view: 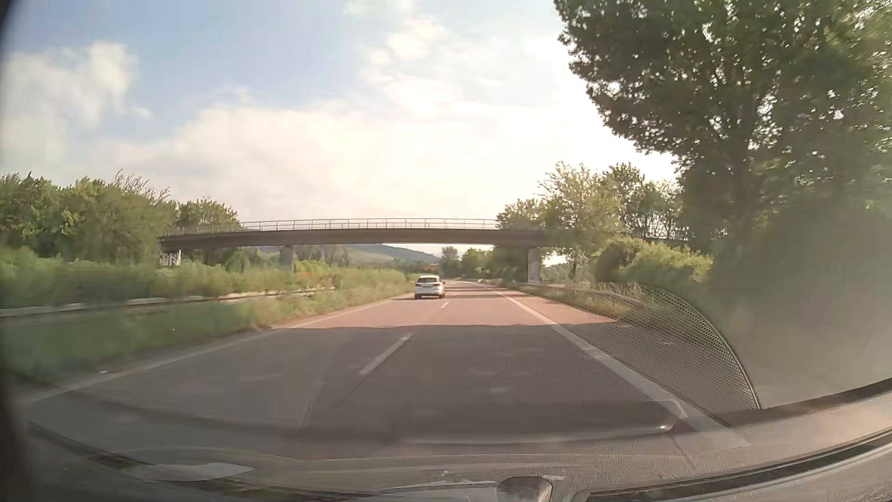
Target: Follow the waypoints while adhering to traffic rules and regulations
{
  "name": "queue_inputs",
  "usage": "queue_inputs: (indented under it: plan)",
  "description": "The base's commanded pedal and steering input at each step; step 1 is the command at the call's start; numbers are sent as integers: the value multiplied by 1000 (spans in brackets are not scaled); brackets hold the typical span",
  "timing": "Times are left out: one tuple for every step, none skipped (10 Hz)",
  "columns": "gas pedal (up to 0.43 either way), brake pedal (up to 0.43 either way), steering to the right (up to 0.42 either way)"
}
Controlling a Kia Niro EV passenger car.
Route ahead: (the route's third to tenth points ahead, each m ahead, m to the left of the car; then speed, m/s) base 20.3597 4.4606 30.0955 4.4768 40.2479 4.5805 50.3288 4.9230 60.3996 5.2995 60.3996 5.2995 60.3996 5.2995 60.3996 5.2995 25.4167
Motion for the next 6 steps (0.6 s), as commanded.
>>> queue_inputs:
  plan:
    - [110,0,-4]
    - [118,0,-4]
    - [118,0,-4]
    - [118,0,-4]
    - [118,0,-4]
    - [118,0,-4]
